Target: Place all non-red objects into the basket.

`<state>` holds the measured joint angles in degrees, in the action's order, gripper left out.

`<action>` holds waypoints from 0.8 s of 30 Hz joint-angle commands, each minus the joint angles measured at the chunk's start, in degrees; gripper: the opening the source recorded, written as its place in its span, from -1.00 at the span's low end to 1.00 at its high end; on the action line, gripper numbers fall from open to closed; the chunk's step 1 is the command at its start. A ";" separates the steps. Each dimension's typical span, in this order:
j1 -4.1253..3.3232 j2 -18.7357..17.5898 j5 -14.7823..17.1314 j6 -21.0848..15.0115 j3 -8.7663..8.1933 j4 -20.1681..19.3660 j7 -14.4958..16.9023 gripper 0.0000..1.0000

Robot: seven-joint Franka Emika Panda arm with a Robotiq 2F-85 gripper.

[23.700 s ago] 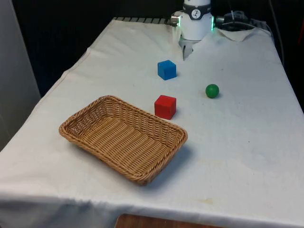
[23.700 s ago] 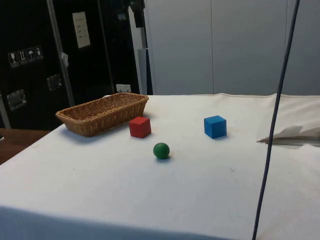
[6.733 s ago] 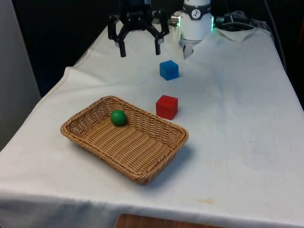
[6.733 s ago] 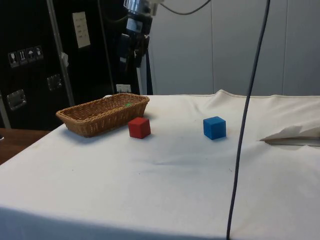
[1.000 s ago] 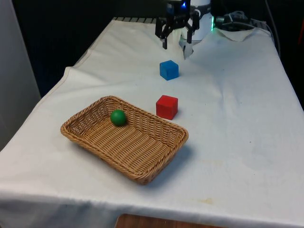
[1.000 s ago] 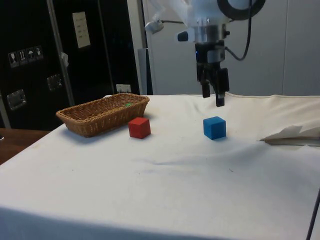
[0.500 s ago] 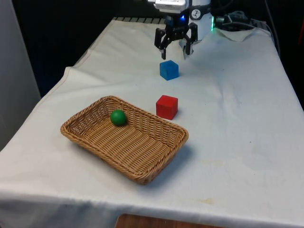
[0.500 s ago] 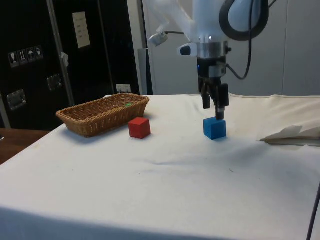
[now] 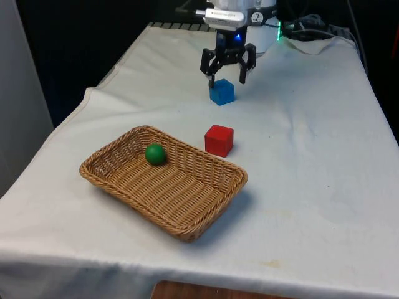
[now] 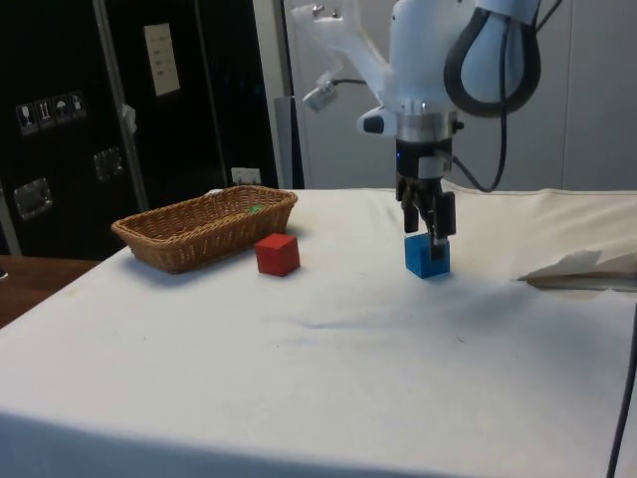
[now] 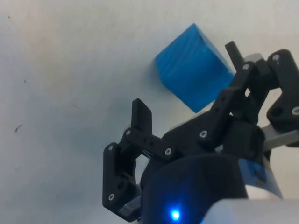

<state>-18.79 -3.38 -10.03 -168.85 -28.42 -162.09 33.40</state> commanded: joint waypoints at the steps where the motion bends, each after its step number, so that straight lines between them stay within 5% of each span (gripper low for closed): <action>1: 0.00 -0.52 0.74 -1.55 0.40 -0.34 0.11 1.00; 9: 0.17 -6.13 0.40 -7.45 0.97 0.23 -1.03 1.00; 16: 0.34 -7.62 0.29 -9.05 1.38 0.40 -1.49 1.00; 19: 0.40 -7.56 0.23 -9.00 1.38 0.34 -1.49 0.58; 22: 0.40 -7.56 0.23 -9.00 1.32 0.34 -1.49 -0.09; 23: 0.40 -7.51 0.23 -9.00 1.32 0.34 -1.49 -0.52; 24: 0.06 -8.19 0.00 -8.88 0.86 0.80 -1.60 -0.73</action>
<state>-18.74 -11.57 -10.03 -177.73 -27.56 -161.29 31.80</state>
